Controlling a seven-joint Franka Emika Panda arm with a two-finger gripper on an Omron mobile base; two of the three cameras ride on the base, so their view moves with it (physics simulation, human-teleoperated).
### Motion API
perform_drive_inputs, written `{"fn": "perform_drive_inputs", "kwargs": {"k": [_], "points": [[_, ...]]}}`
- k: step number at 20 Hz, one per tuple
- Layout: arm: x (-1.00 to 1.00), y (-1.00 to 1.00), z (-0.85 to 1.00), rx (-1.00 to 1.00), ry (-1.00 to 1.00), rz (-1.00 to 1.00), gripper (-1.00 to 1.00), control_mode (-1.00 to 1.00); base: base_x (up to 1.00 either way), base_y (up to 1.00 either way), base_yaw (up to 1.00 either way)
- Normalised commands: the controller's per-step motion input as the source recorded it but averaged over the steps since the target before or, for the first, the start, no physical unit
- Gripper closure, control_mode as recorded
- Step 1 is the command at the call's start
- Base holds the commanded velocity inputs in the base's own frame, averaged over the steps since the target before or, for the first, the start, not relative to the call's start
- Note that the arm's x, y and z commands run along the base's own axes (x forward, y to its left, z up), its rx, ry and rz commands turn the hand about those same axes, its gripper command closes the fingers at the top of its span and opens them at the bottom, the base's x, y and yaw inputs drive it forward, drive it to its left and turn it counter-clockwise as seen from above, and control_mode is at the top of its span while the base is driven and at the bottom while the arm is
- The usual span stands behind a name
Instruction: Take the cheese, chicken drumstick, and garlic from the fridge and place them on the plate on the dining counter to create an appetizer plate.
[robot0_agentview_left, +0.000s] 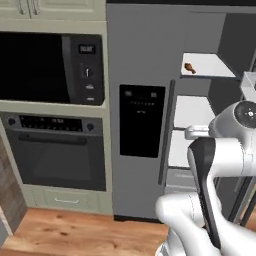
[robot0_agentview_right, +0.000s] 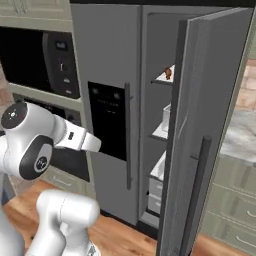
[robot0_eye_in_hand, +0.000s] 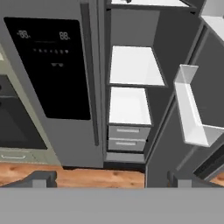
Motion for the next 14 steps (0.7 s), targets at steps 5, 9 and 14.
{"fn": "perform_drive_inputs", "kwargs": {"k": [5,9,14], "points": [[0.00,0.00,0.00,0.00,0.00,0.00,-1.00,1.00,0.65,-0.07,-0.05],[0.00,0.00,0.00,0.00,0.00,0.00,-1.00,1.00,0.73,-0.16,-0.11],[0.00,0.00,0.00,0.00,0.00,0.00,-1.00,1.00,0.65,-0.02,-0.08]]}}
